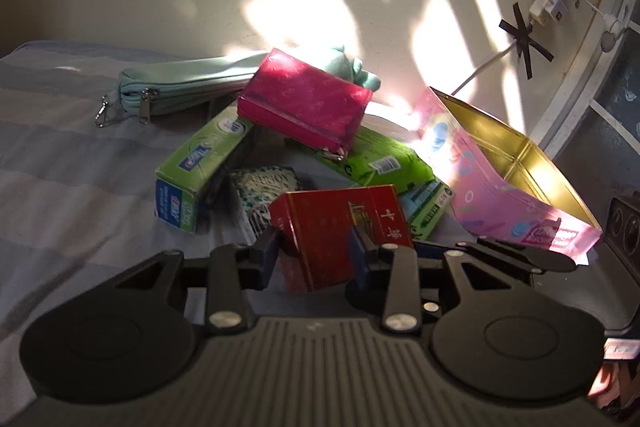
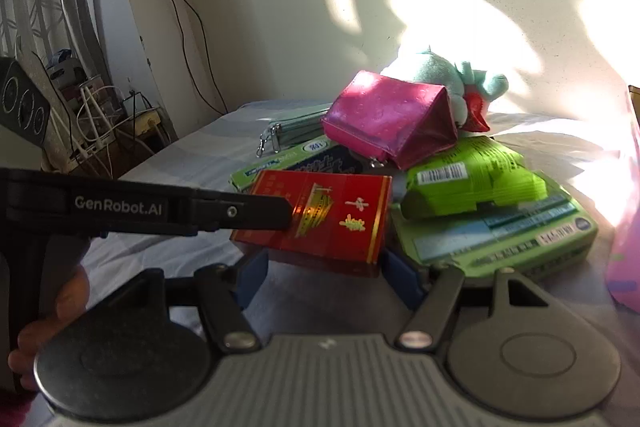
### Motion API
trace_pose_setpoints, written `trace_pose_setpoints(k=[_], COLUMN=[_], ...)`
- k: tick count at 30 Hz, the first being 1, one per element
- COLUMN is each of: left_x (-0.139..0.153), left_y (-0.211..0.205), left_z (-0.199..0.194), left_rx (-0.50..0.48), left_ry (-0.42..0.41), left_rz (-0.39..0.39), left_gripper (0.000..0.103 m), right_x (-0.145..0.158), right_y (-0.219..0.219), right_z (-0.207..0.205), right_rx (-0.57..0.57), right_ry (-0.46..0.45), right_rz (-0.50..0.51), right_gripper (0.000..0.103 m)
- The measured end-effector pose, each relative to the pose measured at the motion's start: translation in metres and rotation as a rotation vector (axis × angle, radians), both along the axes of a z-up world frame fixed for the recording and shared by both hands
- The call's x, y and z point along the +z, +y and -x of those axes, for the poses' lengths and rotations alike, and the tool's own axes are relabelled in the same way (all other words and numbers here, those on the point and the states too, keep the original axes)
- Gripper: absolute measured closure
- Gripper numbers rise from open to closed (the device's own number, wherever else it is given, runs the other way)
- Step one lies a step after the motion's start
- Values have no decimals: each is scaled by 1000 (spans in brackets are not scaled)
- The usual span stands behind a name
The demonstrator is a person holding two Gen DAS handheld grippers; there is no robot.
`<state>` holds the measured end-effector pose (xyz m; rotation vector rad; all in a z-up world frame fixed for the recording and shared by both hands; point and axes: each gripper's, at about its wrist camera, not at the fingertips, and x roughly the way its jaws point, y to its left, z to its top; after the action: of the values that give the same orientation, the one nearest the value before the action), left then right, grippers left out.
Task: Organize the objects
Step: 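Carry the red gift box in the left gripper and drop it into the pink tin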
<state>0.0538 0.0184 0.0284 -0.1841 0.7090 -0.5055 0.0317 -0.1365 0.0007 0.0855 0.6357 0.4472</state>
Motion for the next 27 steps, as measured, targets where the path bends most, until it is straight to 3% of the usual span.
trace_pose_setpoints(k=[3, 8, 17, 20, 26, 27], left_x=[-8, -1, 44, 43, 26, 24], left_y=[-27, -83, -198, -234, -277, -280], left_z=[14, 22, 2, -11, -23, -23], left_rx=[-60, -169, -341, -371, -400, -395], left_ry=[33, -19, -239, -236, -173, -168], left_rz=[-4, -59, -38, -29, -33, -43], left_gripper=[60, 58, 56, 52, 52, 52], right_x=[-3, -4, 36, 37, 20, 18], right_y=[-21, -60, -144, -170, -206, -207], right_z=[28, 60, 69, 62, 50, 52], right_rx=[-48, -161, -427, -504, -600, -606], right_ry=[10, -12, -271, -297, -252, -253], right_rz=[-6, -18, 71, 103, 98, 89], right_gripper=[37, 37, 36, 36, 32, 24])
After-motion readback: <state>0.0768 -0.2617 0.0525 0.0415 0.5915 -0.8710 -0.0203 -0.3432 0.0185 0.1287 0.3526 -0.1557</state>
